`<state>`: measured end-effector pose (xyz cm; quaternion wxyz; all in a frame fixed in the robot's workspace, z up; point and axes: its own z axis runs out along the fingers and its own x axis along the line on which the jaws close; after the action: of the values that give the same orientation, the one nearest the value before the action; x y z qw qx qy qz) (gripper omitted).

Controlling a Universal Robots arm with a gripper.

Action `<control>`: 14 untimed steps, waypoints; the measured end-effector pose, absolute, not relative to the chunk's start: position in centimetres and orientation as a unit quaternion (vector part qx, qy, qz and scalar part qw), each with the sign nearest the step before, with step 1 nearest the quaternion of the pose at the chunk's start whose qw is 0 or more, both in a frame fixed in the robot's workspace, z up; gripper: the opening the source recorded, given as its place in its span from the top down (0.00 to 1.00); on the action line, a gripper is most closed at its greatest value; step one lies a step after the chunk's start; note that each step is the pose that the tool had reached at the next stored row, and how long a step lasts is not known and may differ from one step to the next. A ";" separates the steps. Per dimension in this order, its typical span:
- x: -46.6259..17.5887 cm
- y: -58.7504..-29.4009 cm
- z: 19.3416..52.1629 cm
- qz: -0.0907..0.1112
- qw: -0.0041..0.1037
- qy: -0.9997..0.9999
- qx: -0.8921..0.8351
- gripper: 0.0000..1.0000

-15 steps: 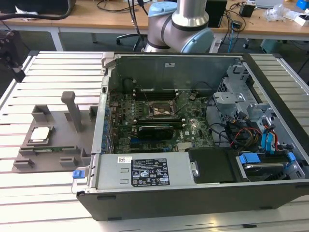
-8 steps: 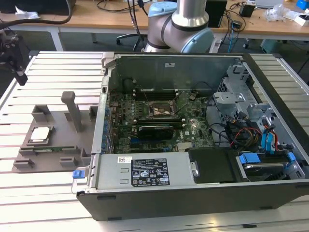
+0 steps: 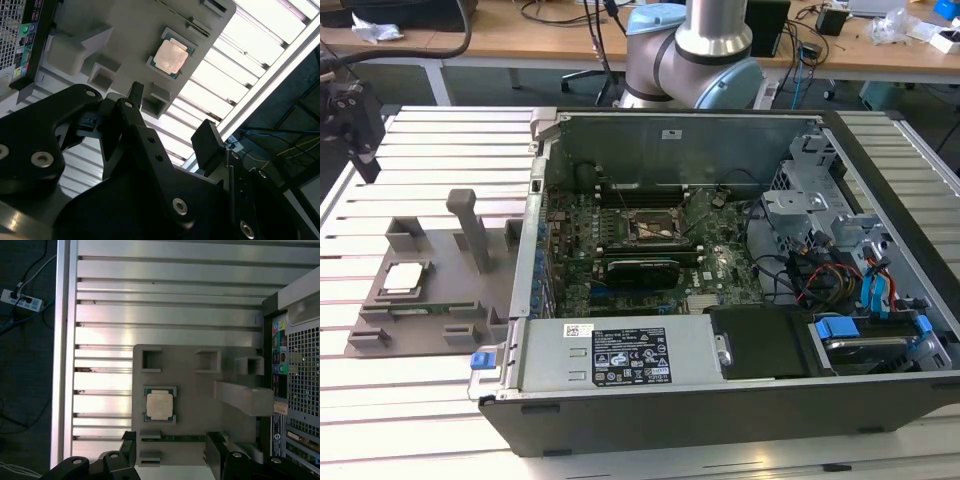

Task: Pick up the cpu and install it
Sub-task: 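Pick up the cpu and move it towards the insertion slot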

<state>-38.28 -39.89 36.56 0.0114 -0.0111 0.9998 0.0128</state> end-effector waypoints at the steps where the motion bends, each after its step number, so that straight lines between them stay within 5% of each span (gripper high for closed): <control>1: -38.3 -39.9 36.5 0.013 0.011 1.000 -0.011 0.34; 14: -38.3 -39.9 35.5 0.013 0.011 1.000 -0.011 0.34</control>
<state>-38.28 -39.89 35.47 0.0114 -0.0111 0.9998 0.0128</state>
